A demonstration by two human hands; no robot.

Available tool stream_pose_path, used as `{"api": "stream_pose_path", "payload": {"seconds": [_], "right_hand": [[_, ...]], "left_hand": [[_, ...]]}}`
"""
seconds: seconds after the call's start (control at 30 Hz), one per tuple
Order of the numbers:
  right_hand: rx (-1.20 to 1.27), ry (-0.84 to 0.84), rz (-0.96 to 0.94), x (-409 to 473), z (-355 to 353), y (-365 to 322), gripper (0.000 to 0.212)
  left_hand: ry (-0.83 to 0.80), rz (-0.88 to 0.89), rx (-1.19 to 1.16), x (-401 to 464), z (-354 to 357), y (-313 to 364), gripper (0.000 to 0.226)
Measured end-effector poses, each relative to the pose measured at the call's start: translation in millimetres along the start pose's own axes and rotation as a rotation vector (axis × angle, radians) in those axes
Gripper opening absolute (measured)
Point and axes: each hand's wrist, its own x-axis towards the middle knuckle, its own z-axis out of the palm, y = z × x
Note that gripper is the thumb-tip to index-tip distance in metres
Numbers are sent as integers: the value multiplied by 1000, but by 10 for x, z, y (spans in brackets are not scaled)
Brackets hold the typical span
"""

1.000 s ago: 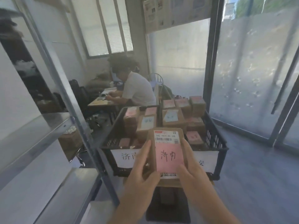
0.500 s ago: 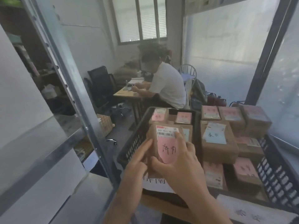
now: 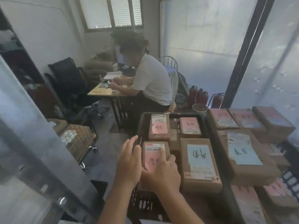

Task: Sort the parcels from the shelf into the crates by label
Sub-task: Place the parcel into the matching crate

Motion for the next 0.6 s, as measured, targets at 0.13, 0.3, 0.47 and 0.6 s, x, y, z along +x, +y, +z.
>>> {"api": "stream_pose_path", "payload": {"seconds": [0.13, 0.3, 0.47, 0.6], "right_hand": [[-34, -121, 99, 227, 357, 87, 118], [-25, -194, 181, 326, 691, 203, 116], [56, -214, 224, 380, 844, 266, 122], [52, -205, 196, 365, 745, 304, 125]], "left_hand": [[-11, -88, 28, 128, 99, -138, 48], [-32, -166, 1, 150, 110, -148, 43], [-35, -180, 20, 111, 79, -154, 41], [-66, -197, 32, 73, 19, -72, 40]]}}
